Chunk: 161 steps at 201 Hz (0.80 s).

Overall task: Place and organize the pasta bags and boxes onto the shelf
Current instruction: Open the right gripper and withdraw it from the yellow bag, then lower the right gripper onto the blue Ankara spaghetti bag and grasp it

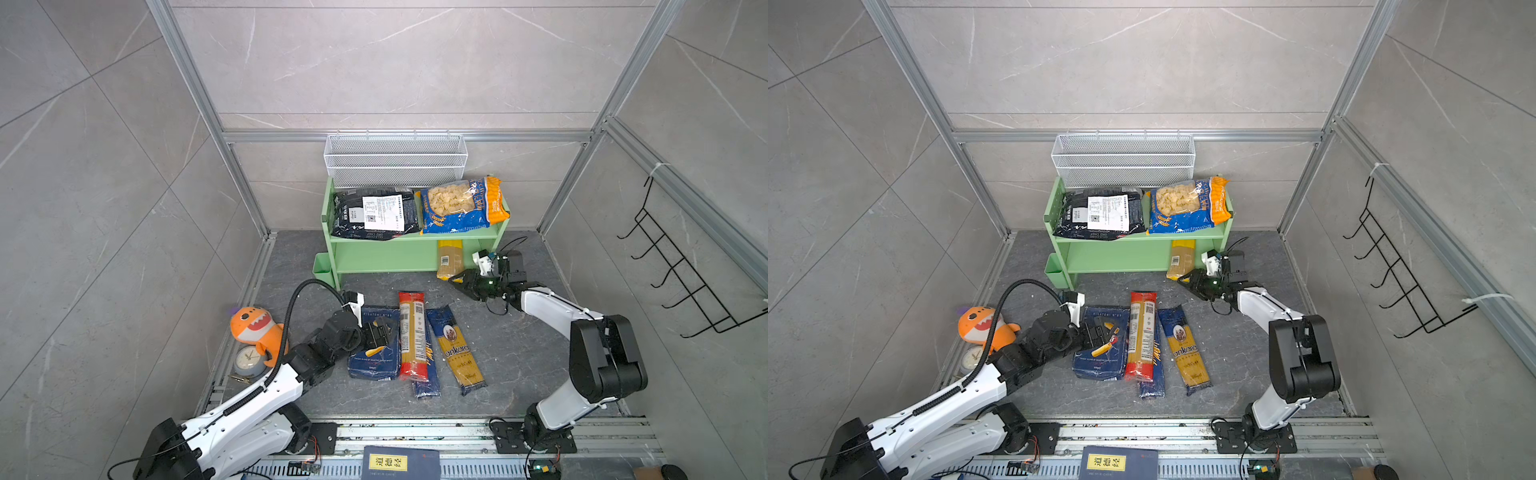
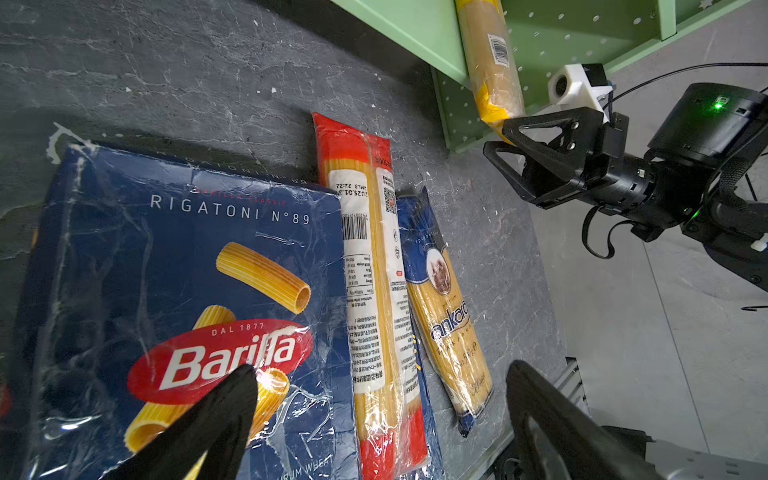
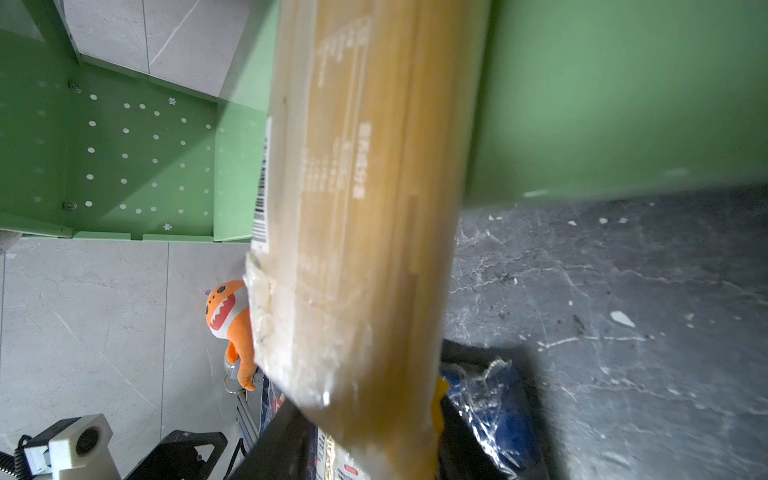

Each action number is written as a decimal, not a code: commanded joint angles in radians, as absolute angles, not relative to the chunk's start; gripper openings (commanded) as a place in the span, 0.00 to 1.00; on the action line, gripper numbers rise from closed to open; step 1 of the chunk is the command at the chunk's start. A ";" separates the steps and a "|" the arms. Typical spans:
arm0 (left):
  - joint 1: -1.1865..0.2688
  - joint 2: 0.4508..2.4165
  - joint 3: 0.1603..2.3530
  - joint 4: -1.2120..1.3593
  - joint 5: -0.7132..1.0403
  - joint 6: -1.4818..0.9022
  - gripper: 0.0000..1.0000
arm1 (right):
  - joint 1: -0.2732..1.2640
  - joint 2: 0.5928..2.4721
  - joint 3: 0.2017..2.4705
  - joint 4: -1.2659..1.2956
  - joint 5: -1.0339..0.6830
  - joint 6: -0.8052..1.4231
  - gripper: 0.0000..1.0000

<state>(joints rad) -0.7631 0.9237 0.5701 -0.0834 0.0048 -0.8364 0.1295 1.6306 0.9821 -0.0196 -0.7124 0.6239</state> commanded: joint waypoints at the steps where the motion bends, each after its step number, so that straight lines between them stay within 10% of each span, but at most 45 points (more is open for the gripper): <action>1: -0.757 0.904 0.596 -0.076 0.005 -0.822 0.95 | 0.111 1.606 1.000 -0.049 -0.705 0.596 0.59; 43: -0.757 0.866 0.572 -0.087 -0.006 -0.836 0.96 | 0.138 1.425 0.899 -0.179 -0.641 0.557 0.84; 161: -0.757 0.766 0.499 -0.133 -0.019 -0.877 0.97 | 0.573 1.116 0.678 -0.734 0.028 0.709 0.99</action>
<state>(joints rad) -0.7612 0.8131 0.5133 -0.1154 0.0010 -0.8619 0.5159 1.1290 0.6918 -0.5800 -0.1432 0.6212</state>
